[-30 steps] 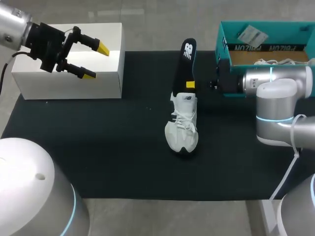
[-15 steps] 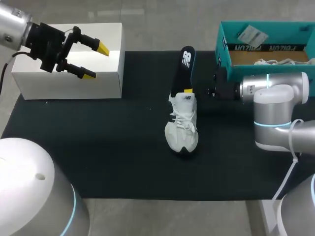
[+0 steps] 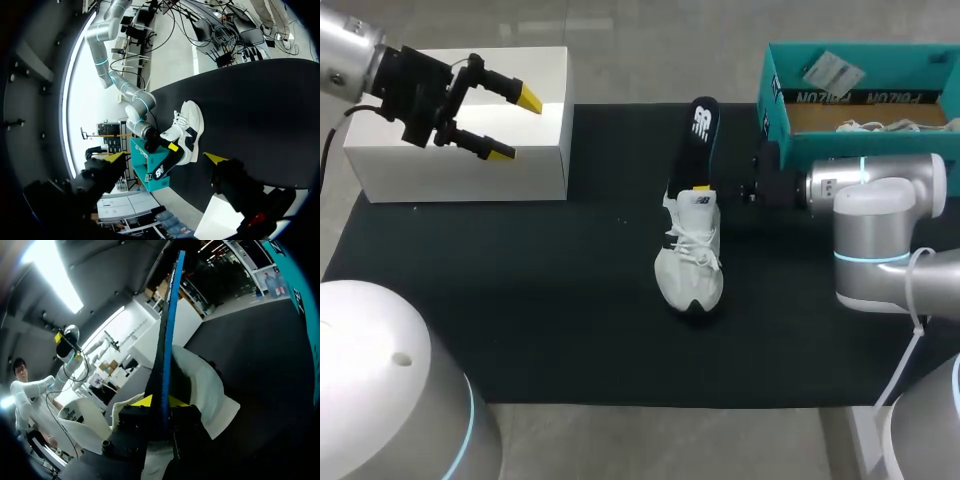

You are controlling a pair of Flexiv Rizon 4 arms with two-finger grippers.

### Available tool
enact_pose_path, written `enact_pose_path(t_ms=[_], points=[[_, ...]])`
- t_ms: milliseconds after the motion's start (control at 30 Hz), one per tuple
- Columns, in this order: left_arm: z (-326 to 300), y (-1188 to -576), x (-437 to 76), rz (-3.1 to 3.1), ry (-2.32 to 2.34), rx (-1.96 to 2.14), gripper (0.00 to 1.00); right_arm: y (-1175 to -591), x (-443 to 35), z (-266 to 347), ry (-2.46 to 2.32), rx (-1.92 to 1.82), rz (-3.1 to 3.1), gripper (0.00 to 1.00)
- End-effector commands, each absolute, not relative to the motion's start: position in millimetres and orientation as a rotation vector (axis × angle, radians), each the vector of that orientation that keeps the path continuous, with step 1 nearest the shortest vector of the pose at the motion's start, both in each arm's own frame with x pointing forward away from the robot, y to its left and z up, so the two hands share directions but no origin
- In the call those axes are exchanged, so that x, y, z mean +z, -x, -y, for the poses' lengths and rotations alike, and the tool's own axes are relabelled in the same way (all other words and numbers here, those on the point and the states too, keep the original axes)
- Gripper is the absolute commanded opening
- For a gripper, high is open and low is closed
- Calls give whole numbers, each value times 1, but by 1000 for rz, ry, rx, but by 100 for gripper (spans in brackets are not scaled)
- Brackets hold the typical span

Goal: Take the shoe out of the shoebox, open the shoe tongue, remove and reinsert the insole, then place the shoe into the shoebox

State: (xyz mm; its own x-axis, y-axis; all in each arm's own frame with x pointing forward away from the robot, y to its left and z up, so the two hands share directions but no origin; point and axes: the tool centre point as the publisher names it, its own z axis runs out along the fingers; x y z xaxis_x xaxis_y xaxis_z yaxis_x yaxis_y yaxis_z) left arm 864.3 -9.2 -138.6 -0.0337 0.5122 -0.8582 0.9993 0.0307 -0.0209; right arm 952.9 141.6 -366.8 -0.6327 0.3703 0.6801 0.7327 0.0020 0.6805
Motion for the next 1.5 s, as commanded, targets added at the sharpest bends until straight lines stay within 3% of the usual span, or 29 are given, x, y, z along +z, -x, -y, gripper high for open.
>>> enact_pose_path(t_ms=[33,500,567,633,1500], points=[[9,-865,-138,-1632,-1565,-906,100,-956,-362,-141,1137,-1674,1994,26],[9,-865,-138,-1632,-1565,-906,100,-979,-342,-133,1086,-1713,2060,21],[9,-865,-138,-1632,-1565,-906,100,-982,-338,-130,1086,-1721,2065,14],[9,-865,-138,-1632,-1565,-906,100,-983,-336,-129,1082,-1718,2073,0],[9,-865,-138,-1632,-1565,-906,100,-941,-366,-143,1102,-1595,2034,0]])
